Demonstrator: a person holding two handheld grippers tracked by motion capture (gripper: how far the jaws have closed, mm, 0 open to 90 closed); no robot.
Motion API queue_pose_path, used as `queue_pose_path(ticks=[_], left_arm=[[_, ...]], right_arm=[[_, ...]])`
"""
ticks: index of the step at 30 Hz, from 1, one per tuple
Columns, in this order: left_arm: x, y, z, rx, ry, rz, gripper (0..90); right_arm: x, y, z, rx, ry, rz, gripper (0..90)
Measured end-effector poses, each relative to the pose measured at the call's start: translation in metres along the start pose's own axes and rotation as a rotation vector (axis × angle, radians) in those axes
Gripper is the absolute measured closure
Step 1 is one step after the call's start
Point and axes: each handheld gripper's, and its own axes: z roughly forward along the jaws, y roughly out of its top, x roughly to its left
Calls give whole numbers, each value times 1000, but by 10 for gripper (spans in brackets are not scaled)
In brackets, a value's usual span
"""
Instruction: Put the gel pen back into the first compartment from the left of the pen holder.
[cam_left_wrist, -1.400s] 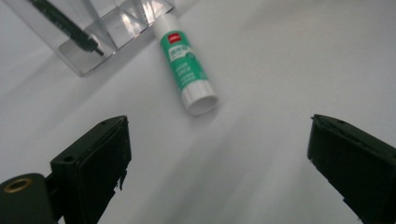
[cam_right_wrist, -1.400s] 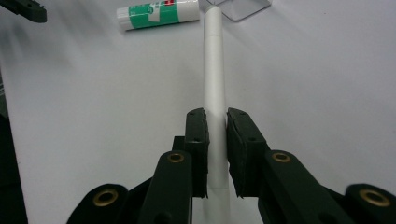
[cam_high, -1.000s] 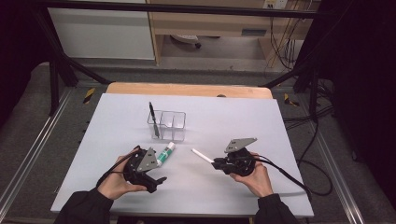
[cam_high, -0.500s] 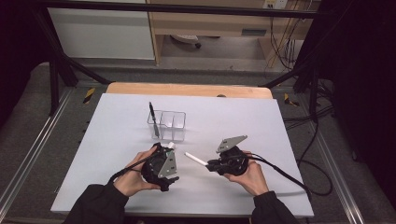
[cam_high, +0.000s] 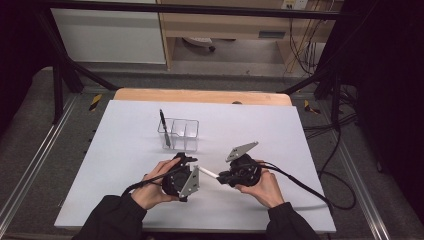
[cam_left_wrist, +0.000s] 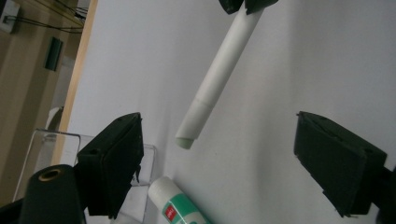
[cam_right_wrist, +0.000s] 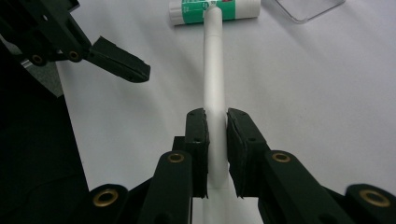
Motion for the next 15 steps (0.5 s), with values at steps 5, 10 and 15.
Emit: queue_pose_path(ticks=[5, 10, 15], left_arm=[[-2, 3, 5, -20, 23, 79, 254], [-6, 7, 12, -20, 33, 149, 344], [-10, 10, 18, -29, 50, 210, 435]], right_arm=[[2, 6, 2, 21, 3, 8, 793], [4, 12, 4, 30, 5, 5, 793], [5, 13, 5, 42, 9, 15, 793]])
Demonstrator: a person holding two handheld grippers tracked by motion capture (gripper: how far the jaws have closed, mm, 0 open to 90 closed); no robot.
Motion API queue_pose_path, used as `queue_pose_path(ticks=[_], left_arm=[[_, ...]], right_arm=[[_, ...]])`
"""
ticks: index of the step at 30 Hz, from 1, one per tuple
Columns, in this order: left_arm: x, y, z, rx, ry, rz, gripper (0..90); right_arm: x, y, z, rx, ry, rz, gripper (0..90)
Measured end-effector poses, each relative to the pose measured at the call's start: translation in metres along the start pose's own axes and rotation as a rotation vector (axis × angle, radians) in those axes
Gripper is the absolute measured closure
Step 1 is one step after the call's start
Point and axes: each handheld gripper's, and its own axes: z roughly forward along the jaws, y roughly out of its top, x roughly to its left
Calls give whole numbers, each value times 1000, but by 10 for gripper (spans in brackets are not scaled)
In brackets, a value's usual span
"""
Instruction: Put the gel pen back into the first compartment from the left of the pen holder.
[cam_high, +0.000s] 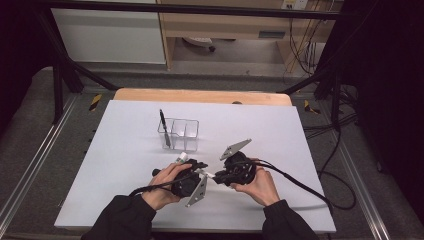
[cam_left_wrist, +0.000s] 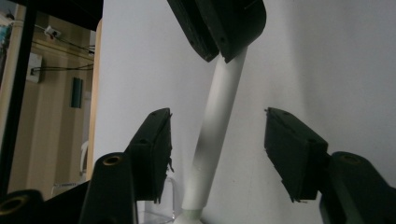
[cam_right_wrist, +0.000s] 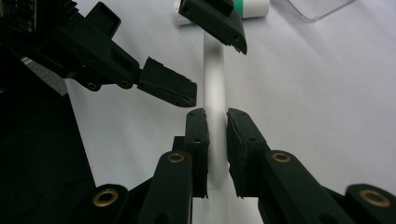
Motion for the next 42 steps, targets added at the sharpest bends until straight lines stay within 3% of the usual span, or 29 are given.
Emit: queue_pose_path(ticks=[6, 17, 27, 33, 38, 42], left_arm=[[-4, 4, 5, -6, 21, 64, 539], [-8, 10, 8, -21, 44, 133, 687], [-10, 14, 8, -22, 49, 149, 755], [-10, 16, 7, 9, 53, 170, 774], [-9, 16, 6, 18, 48, 171, 776], [-10, 12, 5, 25, 44, 146, 776]], right_arm=[[0, 0, 1, 5, 1, 10, 792], [0, 0, 3, 11, -4, 30, 792], [0, 0, 3, 16, -5, 44, 793], [0, 0, 3, 8, -2, 45, 792], [1, -1, 3, -4, -5, 43, 786], [0, -1, -2, -22, -6, 56, 723]])
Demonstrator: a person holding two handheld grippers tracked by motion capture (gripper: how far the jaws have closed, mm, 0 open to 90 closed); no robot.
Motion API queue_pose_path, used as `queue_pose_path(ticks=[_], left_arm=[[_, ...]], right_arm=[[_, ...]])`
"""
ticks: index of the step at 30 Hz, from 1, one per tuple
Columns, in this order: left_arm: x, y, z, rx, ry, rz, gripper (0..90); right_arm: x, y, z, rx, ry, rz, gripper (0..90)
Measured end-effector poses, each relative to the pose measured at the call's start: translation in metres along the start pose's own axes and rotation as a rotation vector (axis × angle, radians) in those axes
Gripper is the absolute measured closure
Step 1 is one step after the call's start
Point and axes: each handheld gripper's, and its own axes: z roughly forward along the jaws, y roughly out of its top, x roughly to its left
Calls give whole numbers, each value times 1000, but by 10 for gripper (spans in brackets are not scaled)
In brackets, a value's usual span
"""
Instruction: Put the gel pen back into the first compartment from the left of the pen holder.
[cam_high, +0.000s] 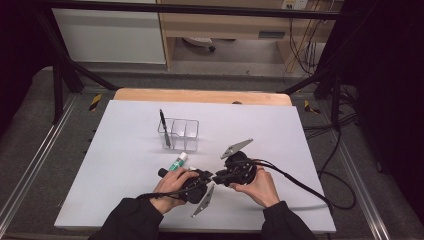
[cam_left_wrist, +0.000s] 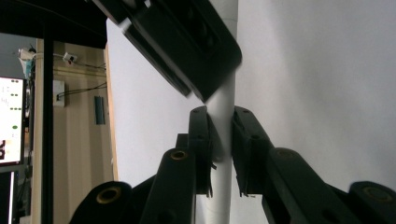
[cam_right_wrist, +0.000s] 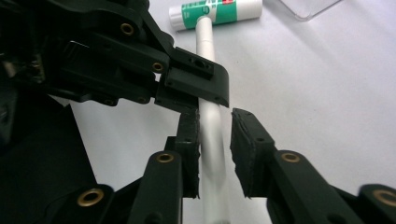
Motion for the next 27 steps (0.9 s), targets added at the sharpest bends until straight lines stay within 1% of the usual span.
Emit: queue_pose_path(ticks=[1, 3, 6, 8, 11, 15, 16, 18, 19, 21, 22, 25, 26, 27], left_arm=[[0, -2, -1, 7, 1, -4, 776], [1, -5, -2, 13, -2, -25, 776], [1, -11, -5, 27, -6, -60, 776], [1, -16, -6, 35, -9, -81, 776], [0, -23, -8, 51, -12, -119, 776], [1, -30, -12, 63, -15, -180, 776], [1, -32, -13, 64, -14, -198, 776], [2, -35, -16, 65, -13, -235, 776], [3, -37, -17, 64, -12, -256, 776], [4, -40, -19, 64, -10, -290, 776], [5, -42, -20, 61, -8, -309, 776], [8, -46, -24, 57, -2, -362, 776], [8, -48, -25, 55, -2, -384, 776], [10, -50, -26, 47, 4, -394, 776]], right_arm=[[-1, 0, -2, -3, -1, 1, 711], [-2, -2, -6, -18, -11, 4, 672], [-5, -7, -12, -57, -24, 14, 614], [-8, -11, -16, -80, -27, 26, 561], [-13, -18, -22, -109, -46, 38, 479], [-20, -29, -28, -145, -55, 72, 388], [-22, -32, -29, -159, -61, 82, 352], [-27, -40, -30, -180, -82, 96, 311], [-29, -44, -30, -186, -95, 101, 286], [-34, -51, -29, -189, -107, 122, 248], [-36, -54, -28, -190, -114, 123, 228], [-43, -63, -26, -179, -145, 140, 178], [-45, -65, -26, -175, -150, 147, 177], [-47, -68, -25, -169, -156, 149, 170]])
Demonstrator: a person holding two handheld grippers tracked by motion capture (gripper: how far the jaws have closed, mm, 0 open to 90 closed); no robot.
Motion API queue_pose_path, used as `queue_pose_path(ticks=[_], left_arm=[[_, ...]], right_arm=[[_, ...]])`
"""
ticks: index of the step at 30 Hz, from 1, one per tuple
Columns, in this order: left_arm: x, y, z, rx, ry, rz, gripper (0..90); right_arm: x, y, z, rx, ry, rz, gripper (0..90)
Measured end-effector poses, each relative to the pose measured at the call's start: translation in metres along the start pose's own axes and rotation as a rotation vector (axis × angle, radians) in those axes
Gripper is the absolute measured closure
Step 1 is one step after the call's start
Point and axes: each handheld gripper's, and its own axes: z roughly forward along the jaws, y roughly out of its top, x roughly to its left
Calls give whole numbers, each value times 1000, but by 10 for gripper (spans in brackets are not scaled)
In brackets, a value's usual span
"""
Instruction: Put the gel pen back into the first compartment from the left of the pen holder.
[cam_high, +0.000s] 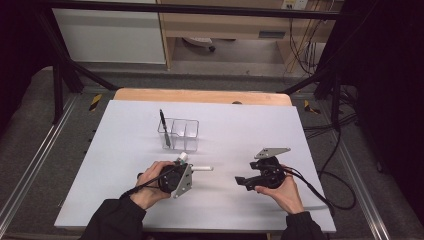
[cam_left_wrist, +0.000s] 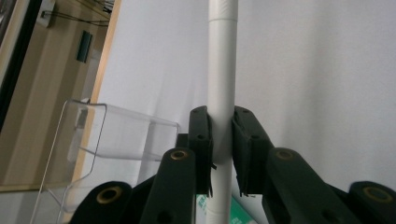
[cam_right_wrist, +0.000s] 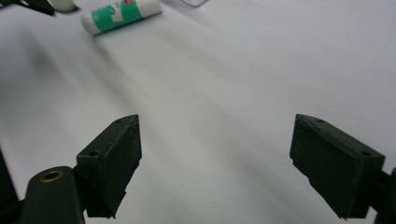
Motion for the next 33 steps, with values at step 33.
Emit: queue_pose_path(ticks=[33], left_arm=[[59, -22, -32, -152, 79, -575, 776]], right_arm=[[-32, -52, -7, -57, -51, 12, 14]])
